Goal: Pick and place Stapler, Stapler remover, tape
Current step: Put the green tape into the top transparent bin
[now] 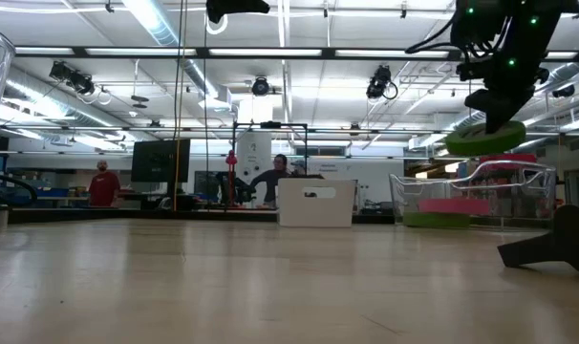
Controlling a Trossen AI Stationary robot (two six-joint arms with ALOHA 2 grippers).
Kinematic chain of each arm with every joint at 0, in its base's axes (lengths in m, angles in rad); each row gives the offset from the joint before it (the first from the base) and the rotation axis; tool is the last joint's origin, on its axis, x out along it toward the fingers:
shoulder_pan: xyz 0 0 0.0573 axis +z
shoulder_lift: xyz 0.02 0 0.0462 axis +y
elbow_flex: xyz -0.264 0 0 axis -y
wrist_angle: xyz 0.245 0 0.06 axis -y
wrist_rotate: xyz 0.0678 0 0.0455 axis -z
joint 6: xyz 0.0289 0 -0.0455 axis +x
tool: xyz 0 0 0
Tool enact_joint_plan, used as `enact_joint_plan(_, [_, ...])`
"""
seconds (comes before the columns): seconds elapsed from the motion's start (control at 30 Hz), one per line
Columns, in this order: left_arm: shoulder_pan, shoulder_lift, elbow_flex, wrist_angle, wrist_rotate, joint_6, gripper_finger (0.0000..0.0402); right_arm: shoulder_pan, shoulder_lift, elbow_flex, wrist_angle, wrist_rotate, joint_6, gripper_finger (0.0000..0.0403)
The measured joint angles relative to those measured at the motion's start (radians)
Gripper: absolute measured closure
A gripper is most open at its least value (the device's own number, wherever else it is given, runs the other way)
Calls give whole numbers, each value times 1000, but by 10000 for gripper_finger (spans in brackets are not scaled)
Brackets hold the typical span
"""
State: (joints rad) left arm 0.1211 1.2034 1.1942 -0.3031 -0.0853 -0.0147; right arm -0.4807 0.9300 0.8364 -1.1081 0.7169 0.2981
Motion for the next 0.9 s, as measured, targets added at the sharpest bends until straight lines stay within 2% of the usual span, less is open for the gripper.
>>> enact_joint_plan(0.4, [0, 0, 0, 0, 0, 0, 170, -105, 0, 0, 38, -40, -44, 332])
enact_joint_plan(0.57, [0, 0, 0, 0, 0, 0, 170, -148, 2, 0, 67, -107, -24, 332])
enact_joint_plan(0.9, [0, 0, 0, 0, 0, 0, 170, -212, 17, -58, 101, -173, -44, 332])
